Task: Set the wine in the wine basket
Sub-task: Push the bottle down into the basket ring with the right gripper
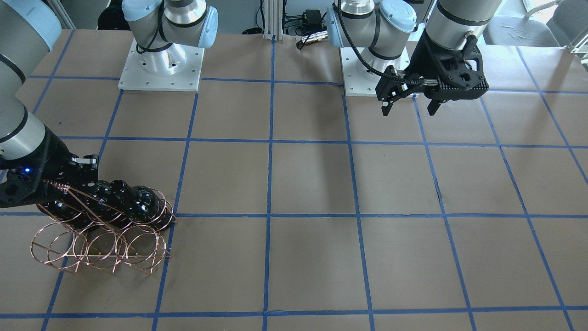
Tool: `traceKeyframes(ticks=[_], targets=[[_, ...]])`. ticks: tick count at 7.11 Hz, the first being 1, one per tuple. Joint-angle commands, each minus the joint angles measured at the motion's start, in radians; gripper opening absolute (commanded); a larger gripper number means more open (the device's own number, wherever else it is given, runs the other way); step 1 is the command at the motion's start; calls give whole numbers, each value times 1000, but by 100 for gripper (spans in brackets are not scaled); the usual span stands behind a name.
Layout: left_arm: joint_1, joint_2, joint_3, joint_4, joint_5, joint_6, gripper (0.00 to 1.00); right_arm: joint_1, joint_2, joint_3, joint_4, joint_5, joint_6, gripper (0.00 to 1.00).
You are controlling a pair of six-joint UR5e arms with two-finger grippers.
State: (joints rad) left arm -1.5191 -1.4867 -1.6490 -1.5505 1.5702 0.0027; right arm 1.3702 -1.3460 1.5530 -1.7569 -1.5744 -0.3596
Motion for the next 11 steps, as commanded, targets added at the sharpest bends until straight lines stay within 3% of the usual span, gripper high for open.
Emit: traceKeyframes(ticks=[1,6,7,8,9,11], targets=[[0,0,0,0,1,0,100,0,1,2,0,2,62,0],[2,0,0,0,1,0,100,-2,-1,19,5,2,151,0],[2,-1,0,0,1,0,100,-2,-1,19,4,1,151,5],[2,0,0,0,1,0,100,-2,-1,19,4,2,159,48],[2,-1,0,0,1,0,100,-2,-5,18,7,-2,172,99],[2,0,0,0,1,0,100,0,-42,-14,29,-2,198,100]])
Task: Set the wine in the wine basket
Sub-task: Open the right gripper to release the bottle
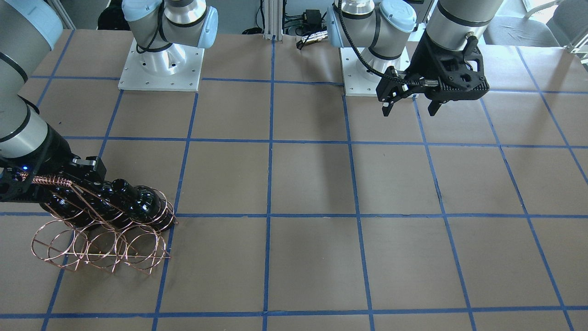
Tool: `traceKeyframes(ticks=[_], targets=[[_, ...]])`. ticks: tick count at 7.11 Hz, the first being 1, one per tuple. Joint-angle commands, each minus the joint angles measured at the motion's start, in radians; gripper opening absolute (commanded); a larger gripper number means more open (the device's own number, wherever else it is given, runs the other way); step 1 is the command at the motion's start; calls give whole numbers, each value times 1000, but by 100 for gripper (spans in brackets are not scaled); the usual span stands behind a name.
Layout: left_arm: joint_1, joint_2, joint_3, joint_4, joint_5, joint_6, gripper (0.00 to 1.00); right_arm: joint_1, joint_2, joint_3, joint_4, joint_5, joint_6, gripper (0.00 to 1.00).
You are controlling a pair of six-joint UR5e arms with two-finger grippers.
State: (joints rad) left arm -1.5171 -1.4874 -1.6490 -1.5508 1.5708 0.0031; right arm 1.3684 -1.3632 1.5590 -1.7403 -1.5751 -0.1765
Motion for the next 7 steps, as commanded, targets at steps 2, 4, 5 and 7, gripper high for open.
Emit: traceKeyframes(ticks=[2,4,5,7], targets=[[0,-1,0,0,2,0,100,41,-100,-101,164,7,161,100],[0,-1,0,0,2,0,100,192,-155,-111,211,9,366,100],[0,-1,0,0,0,0,100,263,-155,-108,214,3,391,100],[2,-1,0,2,2,-2,100,268,-184,-105,257,44,311,100]])
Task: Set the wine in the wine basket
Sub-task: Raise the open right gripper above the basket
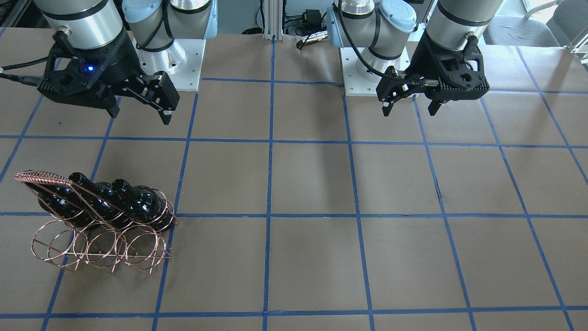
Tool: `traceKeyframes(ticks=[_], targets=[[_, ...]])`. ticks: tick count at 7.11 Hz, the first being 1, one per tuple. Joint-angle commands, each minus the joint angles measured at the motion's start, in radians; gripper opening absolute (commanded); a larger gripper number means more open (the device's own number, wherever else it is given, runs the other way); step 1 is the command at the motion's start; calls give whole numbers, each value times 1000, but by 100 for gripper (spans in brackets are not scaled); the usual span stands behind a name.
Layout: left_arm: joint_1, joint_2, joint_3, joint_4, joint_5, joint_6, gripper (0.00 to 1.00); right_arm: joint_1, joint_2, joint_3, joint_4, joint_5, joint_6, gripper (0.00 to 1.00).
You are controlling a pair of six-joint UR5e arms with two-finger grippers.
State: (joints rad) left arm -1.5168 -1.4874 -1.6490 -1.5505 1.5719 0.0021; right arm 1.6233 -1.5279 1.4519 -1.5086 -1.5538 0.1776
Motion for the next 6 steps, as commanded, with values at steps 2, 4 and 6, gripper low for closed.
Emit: traceKeyframes(ticks=[2,4,6], targets=[[1,-1,0,0,0,-1,100,10,-21,5,31,12,-61,100],[0,1,0,4,-1,-1,100,4,-21,7,34,9,-150,100],[0,1,0,6,0,-1,100,4,-28,7,67,17,-187,100]])
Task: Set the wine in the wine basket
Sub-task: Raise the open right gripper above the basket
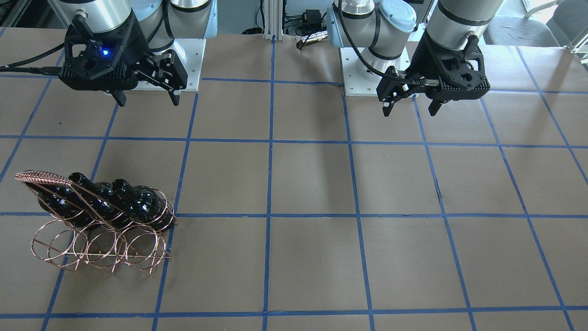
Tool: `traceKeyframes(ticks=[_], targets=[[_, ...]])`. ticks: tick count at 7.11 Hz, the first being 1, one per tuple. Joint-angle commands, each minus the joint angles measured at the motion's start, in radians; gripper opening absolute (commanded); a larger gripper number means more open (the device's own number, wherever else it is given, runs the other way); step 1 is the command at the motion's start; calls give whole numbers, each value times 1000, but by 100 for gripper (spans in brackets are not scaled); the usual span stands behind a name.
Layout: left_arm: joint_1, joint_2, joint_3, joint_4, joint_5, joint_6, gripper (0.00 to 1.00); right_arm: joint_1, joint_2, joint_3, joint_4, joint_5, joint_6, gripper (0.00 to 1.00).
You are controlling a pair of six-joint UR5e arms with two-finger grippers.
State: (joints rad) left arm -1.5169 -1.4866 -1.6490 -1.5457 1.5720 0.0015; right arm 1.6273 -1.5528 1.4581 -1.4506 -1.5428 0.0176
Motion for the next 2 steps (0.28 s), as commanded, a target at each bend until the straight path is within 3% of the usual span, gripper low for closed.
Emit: traceKeyframes(ticks=[1,2], targets=[[1,0,0,1,0,2,100,-3,-3,-1,1,-2,-30,100],[0,0,0,3,0,0,100,-3,-3,-1,6,-2,-30,100]])
